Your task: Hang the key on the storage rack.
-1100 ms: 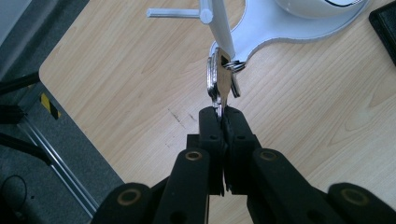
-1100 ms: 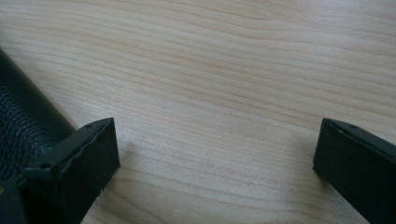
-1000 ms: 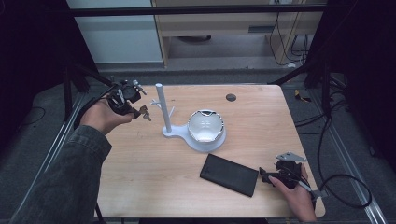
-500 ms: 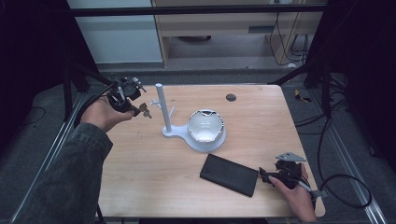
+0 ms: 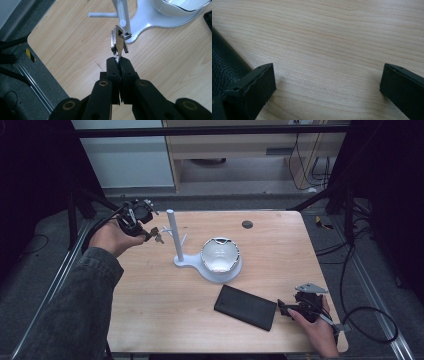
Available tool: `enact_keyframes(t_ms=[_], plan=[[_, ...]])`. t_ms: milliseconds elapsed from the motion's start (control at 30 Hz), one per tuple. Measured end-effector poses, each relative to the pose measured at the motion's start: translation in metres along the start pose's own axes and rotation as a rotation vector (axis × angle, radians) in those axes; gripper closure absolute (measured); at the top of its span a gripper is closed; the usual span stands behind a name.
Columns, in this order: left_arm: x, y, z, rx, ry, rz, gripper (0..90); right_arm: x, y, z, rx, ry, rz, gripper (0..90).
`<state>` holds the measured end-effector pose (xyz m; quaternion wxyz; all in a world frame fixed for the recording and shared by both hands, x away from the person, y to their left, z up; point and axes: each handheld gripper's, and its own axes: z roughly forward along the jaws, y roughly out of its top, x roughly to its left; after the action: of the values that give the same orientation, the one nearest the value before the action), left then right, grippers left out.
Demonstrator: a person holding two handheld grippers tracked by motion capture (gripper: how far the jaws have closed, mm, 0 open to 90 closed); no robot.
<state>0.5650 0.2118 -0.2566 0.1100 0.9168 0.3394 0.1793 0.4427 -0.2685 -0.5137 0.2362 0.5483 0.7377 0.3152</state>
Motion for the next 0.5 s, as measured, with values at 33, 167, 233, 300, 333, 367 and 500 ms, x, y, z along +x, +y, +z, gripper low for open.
enact_keyframes(t_ms=[33, 167, 233, 300, 333, 367, 500], plan=[[0.0002, 0.0006, -0.0001, 0.000, 0.001, -0.002, 87.5, -0.0001, 0.0000, 0.0001, -0.001, 0.000, -0.001, 0.4], [0.0008, 0.0028, -0.0005, 0.001, 0.003, -0.004, 87.5, -0.0001, 0.0000, 0.0000, -0.001, 0.002, -0.001, 0.4], [0.0014, 0.0039, -0.0006, -0.001, 0.007, -0.003, 87.5, 0.0000, 0.0000, 0.0000, -0.001, 0.000, -0.001, 0.4], [0.0020, 0.0061, -0.0013, 0.001, 0.007, 0.000, 87.5, -0.0001, 0.0000, 0.0000, 0.000, 0.000, -0.001, 0.4], [0.0020, 0.0061, -0.0013, 0.001, 0.007, 0.000, 87.5, -0.0001, 0.0000, 0.0000, 0.000, 0.000, -0.001, 0.4], [0.0019, 0.0067, -0.0013, -0.002, 0.007, -0.001, 87.5, -0.0001, 0.0000, 0.0000, 0.000, 0.000, -0.002, 0.4], [0.0010, 0.0091, -0.0010, 0.002, 0.008, 0.006, 87.4, 0.0000, -0.0001, 0.0000, 0.000, 0.000, -0.002, 0.4]])
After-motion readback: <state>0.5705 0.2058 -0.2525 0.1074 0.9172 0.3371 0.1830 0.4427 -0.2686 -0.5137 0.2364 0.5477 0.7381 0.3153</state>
